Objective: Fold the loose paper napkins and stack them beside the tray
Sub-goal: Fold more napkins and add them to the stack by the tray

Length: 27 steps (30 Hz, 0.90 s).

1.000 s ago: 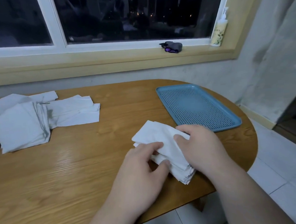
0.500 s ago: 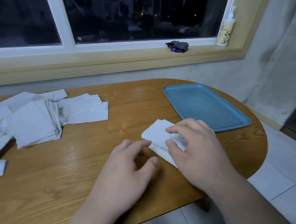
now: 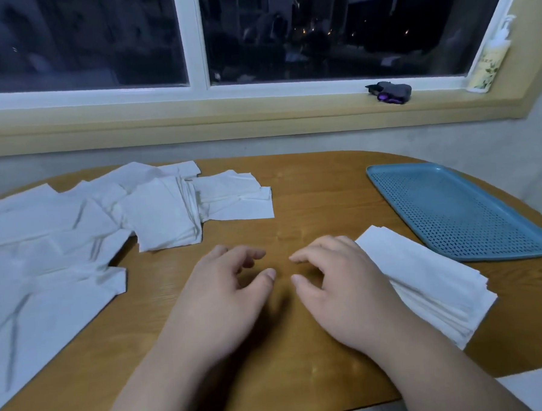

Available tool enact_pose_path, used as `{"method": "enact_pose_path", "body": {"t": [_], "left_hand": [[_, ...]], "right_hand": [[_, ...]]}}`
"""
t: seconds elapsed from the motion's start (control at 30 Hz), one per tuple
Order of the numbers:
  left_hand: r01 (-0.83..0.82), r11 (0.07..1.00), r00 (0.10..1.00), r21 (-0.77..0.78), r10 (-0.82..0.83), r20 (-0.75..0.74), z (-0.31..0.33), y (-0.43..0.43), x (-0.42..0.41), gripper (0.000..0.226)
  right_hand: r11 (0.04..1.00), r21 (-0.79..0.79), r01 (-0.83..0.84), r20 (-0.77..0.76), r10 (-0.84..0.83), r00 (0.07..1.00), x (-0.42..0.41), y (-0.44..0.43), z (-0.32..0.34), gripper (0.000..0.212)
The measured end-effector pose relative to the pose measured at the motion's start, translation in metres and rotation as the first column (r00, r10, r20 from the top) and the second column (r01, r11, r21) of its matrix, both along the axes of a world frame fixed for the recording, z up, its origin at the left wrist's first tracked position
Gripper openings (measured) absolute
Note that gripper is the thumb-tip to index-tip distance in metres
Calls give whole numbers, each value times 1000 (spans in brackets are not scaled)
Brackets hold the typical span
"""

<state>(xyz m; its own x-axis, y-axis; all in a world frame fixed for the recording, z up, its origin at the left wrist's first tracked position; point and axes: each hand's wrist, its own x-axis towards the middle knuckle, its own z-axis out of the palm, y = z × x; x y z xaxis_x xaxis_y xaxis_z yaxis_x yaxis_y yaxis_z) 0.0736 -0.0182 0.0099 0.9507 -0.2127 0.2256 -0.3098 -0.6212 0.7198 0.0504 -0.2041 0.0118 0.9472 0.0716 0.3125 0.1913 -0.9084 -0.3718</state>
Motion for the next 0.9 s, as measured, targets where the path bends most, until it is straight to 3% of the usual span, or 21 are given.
{"method": "enact_pose_path", "body": {"t": [0.33, 0.67, 0.9], "left_hand": [[-192, 981, 979, 4, 192, -64, 1, 64, 27, 34], [-160, 986, 984, 47, 163, -71, 0, 93, 57, 39], [-130, 990, 987, 44, 134, -87, 0, 109, 62, 39]], "right_hand": [[998, 55, 19, -73, -15, 997, 143, 70, 9, 30], [995, -94, 28, -134, -41, 990, 254, 108, -9, 38], [994, -107, 24, -89, -33, 995, 266, 118, -14, 20]]}}
